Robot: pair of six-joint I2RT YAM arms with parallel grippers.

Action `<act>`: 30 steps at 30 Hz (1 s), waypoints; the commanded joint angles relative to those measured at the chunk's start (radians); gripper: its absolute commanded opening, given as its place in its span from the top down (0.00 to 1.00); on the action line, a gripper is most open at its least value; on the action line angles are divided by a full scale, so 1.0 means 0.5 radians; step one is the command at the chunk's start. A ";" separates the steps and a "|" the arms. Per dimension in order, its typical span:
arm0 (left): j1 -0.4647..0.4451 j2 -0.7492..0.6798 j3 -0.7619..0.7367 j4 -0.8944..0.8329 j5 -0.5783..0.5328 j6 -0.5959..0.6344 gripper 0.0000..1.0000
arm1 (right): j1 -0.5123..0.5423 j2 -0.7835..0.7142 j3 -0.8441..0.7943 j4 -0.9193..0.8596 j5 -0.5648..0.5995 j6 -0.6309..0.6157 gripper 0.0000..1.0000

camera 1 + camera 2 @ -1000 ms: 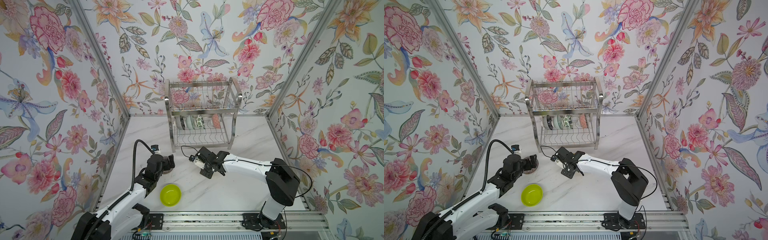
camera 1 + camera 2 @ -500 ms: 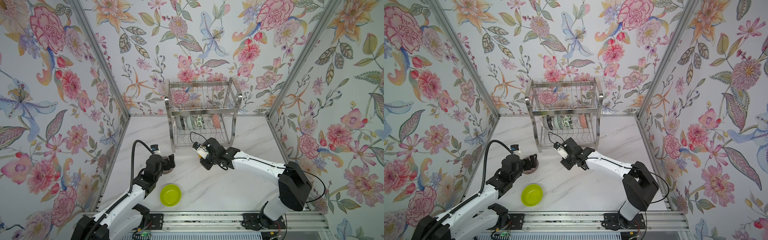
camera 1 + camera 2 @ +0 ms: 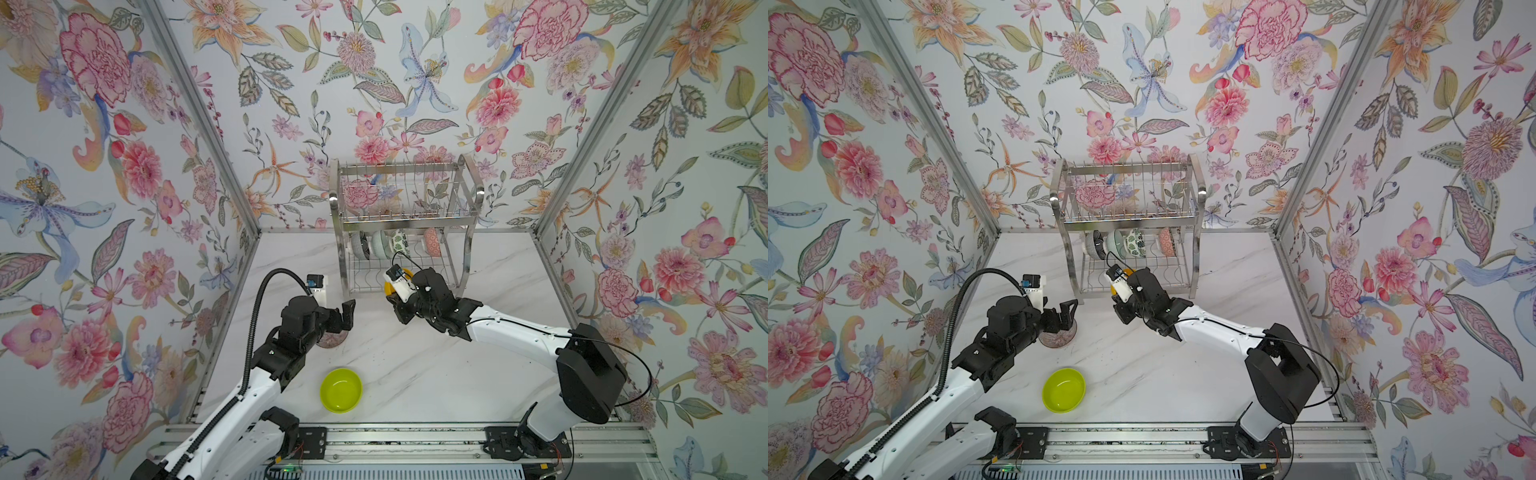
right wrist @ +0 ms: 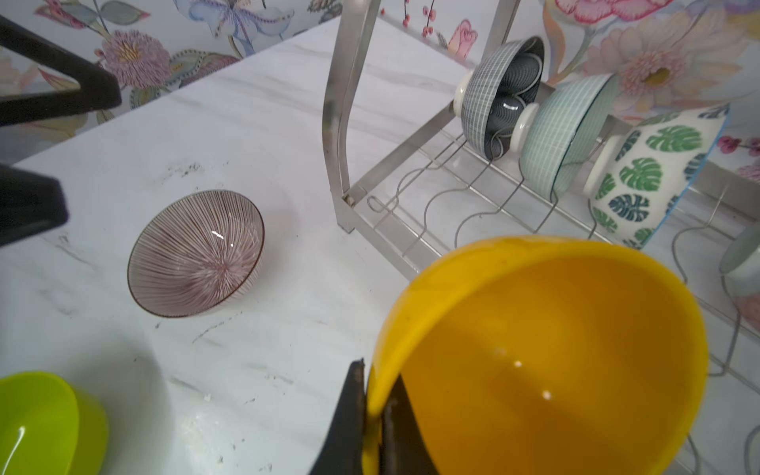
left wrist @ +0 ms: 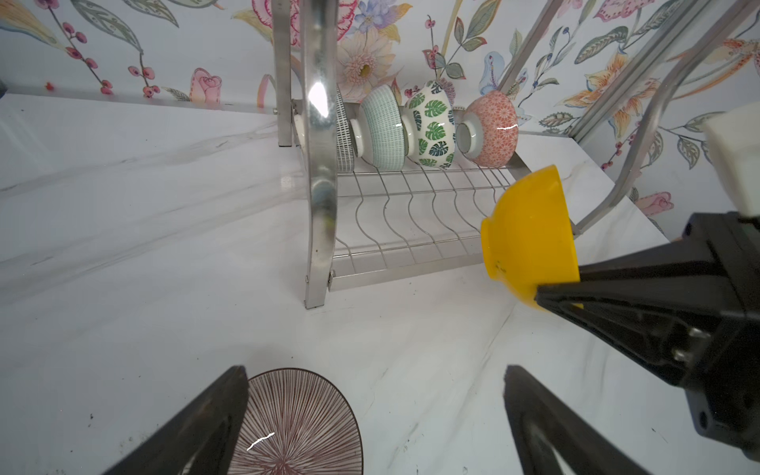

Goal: Load the bowls into the dish rack
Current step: 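Lift and tilt the yellow bowl with the right gripper toward the rack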

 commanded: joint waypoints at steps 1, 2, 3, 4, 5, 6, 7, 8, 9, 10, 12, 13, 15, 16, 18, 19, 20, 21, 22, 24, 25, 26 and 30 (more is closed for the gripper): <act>-0.010 0.008 0.133 -0.289 0.223 0.238 0.01 | 0.014 0.038 -0.049 0.478 0.042 0.066 0.95; -0.009 0.021 0.160 -0.322 0.248 0.268 0.01 | 0.012 0.049 -0.066 0.556 0.065 0.074 0.95; -0.004 0.045 0.184 -0.351 0.285 0.302 0.01 | 0.011 0.068 -0.087 0.649 0.099 0.086 0.95; 0.001 0.062 0.192 -0.361 0.340 0.345 0.01 | 0.012 0.092 -0.109 0.741 0.122 0.094 0.95; 0.014 0.074 0.186 -0.357 0.377 0.374 0.01 | 0.012 0.118 -0.120 0.823 0.136 0.095 0.95; 0.025 0.089 0.175 -0.338 0.413 0.396 0.01 | 0.011 0.154 -0.121 0.888 0.162 0.099 0.95; 0.041 0.101 0.159 -0.311 0.440 0.409 0.01 | 0.016 0.191 -0.118 0.950 0.188 0.105 0.95; 0.061 0.108 0.139 -0.273 0.464 0.410 0.01 | 0.014 0.217 -0.115 1.001 0.197 0.113 0.96; 0.085 0.110 0.112 -0.220 0.490 0.402 0.01 | 0.015 0.248 -0.112 1.068 0.214 0.124 0.96; 0.112 0.107 0.080 -0.159 0.526 0.383 0.01 | 0.016 0.281 -0.102 1.123 0.232 0.149 0.96; 0.160 0.092 0.007 -0.052 0.606 0.356 0.01 | 0.014 0.345 -0.077 1.199 0.272 0.187 0.95; 0.172 0.086 -0.020 -0.013 0.622 0.352 0.01 | 0.014 0.369 -0.071 1.248 0.286 0.209 0.96; 0.190 0.073 -0.058 0.032 0.621 0.357 0.01 | 0.007 0.423 -0.053 1.340 0.300 0.262 0.96; 0.202 0.071 -0.065 0.042 0.610 0.350 0.01 | 0.005 0.445 -0.039 1.367 0.314 0.287 0.95; 0.233 0.063 -0.085 0.067 0.586 0.333 0.01 | -0.007 0.500 -0.011 1.433 0.341 0.366 0.95; 0.245 0.060 -0.097 0.081 0.568 0.324 0.01 | -0.020 0.517 0.002 1.459 0.332 0.420 0.95; 0.258 0.056 -0.107 0.089 0.536 0.319 0.01 | -0.035 0.548 0.017 1.477 0.327 0.489 0.95; 0.264 0.054 -0.111 0.088 0.494 0.316 0.01 | -0.055 0.573 0.033 1.502 0.316 0.572 0.95; 0.273 0.054 -0.108 0.084 0.463 0.310 0.01 | -0.071 0.596 0.038 1.533 0.296 0.638 0.96; 0.297 0.043 -0.116 0.091 0.419 0.306 0.01 | -0.102 0.639 0.061 1.592 0.240 0.764 0.96; 0.305 0.039 -0.122 0.098 0.391 0.303 0.01 | -0.119 0.661 0.086 1.595 0.215 0.826 0.96; 0.314 0.035 -0.124 0.103 0.365 0.303 0.01 | -0.133 0.682 0.112 1.600 0.180 0.876 0.96; 0.345 0.036 -0.117 0.116 0.322 0.290 0.01 | -0.174 0.752 0.191 1.624 0.008 1.040 0.95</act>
